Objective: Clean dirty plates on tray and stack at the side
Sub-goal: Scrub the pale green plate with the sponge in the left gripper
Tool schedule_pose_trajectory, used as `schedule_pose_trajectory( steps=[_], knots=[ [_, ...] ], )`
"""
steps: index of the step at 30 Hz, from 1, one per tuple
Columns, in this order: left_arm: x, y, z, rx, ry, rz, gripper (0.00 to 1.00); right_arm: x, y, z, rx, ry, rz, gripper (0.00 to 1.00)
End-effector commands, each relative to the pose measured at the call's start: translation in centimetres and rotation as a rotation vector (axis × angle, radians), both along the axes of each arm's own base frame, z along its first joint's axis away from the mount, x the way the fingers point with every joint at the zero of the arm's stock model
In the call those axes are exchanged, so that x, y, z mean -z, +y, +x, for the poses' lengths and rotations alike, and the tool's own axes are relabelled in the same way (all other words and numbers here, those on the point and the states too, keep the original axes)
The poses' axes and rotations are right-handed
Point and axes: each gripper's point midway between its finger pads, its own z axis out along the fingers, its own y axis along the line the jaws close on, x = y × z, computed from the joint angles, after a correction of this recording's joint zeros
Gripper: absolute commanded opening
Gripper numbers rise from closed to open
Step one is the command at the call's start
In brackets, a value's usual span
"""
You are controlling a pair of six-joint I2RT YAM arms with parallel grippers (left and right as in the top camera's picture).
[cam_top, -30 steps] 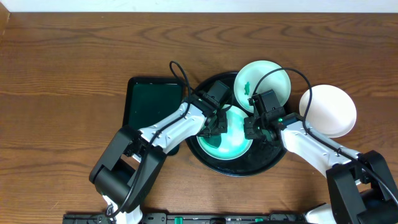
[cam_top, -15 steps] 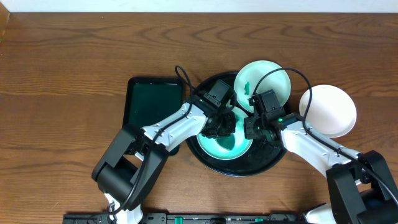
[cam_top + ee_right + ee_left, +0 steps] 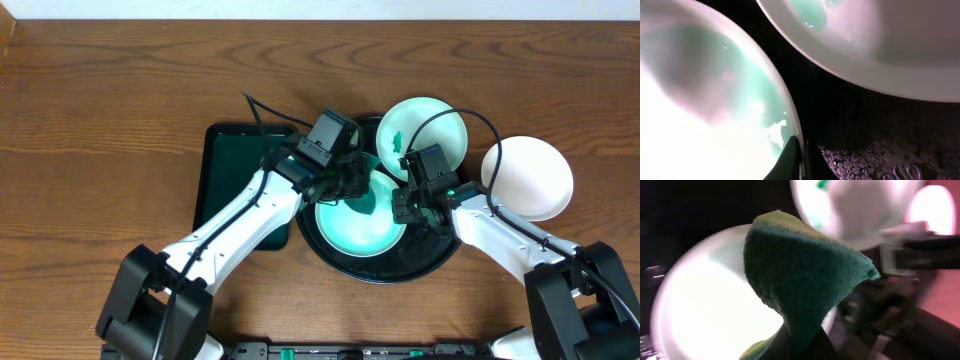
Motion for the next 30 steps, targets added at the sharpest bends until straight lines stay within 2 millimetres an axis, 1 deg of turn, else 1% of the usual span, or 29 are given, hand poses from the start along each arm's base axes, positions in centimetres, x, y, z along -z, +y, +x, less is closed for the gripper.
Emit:
schedule_pose_trajectory(
  steps=[1,3,5,10,16,19,23,28,30],
  knots=[
    [1.4,3.0,1.1,-0.065,-0.054,0.168,0.08,0.0,1.4,-0.5,-0.039,0.018,0.046,0.01],
    [2.0,4.2,1.1,-0.090,-0.061,0.229,0.07,0.0,1.4,-0.5,-0.039,0.019,0.046,0.01],
    [2.5,4.6,0.9,-0.092,-0.057,0.248,0.07,0.0,1.4,-0.5,-0.039,0.018,0.046,0.01],
    [3.3,5.0,0.4,-0.089,-0.040,0.261,0.08,0.0,1.5,-0.5,-0.039,0.018,0.047,0.01],
    [4.0,5.0,0.3,-0.085,-0.023,0.274,0.08,0.0,1.4,-0.5,-0.039,0.018,0.046,0.01],
    [4.7,5.0,0.1,-0.081,-0.007,0.286,0.07,0.0,1.4,-0.5,-0.039,0.018,0.046,0.01],
    [6.1,5.1,-0.1,-0.077,0.023,0.309,0.07,0.0,1.5,-0.5,-0.039,0.018,0.047,0.01],
    [8.3,5.4,-0.5,-0.069,0.073,0.347,0.07,0.0,1.4,-0.5,-0.039,0.018,0.046,0.01],
    [9.2,5.2,-0.9,-0.056,0.102,0.349,0.07,0.0,1.4,-0.5,-0.039,0.018,0.046,0.01]
  ],
)
